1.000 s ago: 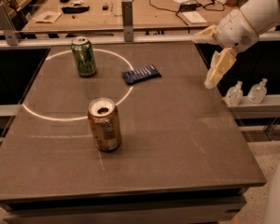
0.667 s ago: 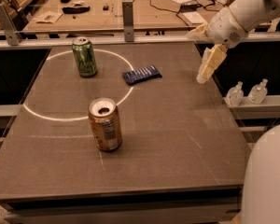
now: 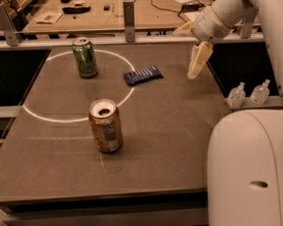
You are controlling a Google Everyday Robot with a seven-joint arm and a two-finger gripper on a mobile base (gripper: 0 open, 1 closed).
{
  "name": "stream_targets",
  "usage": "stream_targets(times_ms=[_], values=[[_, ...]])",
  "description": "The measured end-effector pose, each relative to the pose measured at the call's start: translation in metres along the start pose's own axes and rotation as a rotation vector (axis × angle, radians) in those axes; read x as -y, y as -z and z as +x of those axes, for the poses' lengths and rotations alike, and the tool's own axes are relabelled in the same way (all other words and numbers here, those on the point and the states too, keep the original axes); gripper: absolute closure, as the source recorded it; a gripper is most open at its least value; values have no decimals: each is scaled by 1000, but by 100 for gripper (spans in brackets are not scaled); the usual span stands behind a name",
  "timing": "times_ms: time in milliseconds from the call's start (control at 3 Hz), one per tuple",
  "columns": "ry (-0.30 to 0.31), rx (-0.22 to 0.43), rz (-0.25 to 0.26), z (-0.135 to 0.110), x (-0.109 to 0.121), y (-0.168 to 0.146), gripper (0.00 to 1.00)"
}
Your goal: Move rxbar blueberry near orange can
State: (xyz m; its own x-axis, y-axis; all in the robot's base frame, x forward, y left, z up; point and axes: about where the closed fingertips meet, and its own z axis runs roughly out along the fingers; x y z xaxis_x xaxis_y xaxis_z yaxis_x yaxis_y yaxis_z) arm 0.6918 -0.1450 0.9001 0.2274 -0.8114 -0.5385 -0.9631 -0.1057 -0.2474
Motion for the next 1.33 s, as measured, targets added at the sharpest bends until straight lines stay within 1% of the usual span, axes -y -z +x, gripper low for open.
stream_targets(times_ms=[333, 667, 1000, 1333], values=[[70, -21, -25, -11, 15, -22, 0], [127, -55, -51, -21, 27, -45, 0], [161, -110, -80, -26, 37, -70, 0], [154, -165, -109, -20, 39, -83, 0]])
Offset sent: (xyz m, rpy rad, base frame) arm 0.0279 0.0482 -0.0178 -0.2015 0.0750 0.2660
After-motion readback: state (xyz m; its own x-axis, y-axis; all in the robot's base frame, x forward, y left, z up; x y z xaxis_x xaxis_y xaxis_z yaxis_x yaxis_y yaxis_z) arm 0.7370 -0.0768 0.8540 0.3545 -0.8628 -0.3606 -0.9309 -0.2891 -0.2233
